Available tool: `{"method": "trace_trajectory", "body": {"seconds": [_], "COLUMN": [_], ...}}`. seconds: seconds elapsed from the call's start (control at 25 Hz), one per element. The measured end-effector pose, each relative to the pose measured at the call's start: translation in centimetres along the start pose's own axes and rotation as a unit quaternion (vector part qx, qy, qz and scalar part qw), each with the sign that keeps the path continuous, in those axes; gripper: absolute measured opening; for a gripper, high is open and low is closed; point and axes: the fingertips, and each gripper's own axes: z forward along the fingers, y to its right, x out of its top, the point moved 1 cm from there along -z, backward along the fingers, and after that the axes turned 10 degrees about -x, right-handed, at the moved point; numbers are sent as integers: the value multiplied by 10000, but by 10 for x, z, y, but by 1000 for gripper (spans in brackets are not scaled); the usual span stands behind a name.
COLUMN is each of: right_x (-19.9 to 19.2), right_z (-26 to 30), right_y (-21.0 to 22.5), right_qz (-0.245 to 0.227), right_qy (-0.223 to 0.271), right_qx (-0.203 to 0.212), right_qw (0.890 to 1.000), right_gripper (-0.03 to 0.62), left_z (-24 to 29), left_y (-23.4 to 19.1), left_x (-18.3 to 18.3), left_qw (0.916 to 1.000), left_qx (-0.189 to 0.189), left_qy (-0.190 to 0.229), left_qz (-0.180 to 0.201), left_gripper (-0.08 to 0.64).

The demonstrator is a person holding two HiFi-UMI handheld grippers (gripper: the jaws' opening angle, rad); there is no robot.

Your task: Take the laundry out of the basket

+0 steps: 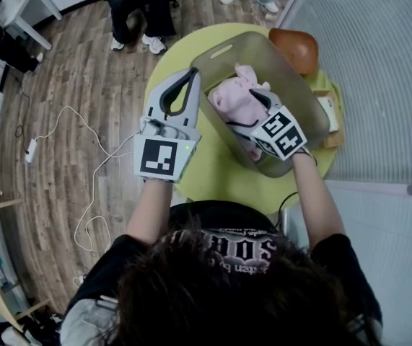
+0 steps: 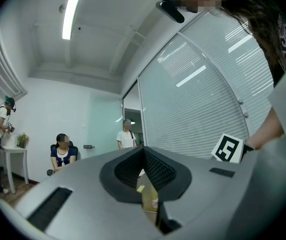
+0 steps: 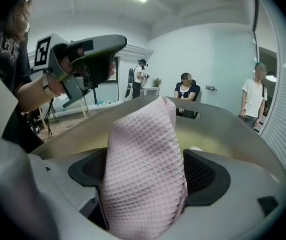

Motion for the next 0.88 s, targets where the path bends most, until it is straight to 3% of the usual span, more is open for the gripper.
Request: {"method": "trace_trajectory", "body": {"seconds": [0.44,0.88], "right_x": [-27,-45], "right_z": [37,64], "right_y": [1,3], "right_qz": [-441,-132], "right_qy": [-715,-962], "right_qx": [225,256], "right_qw": [9962,9949], "right_gripper": [456,456], "left_z": [-3,-1], "left_y": [-4,-7], "left_x": [-3,-7], "left_qw": [10000,10000], "left_qx": [-30,-24], "left_qy": [-31,-62], "left_qz": [-13,-17], "left_gripper": [0,0]}}
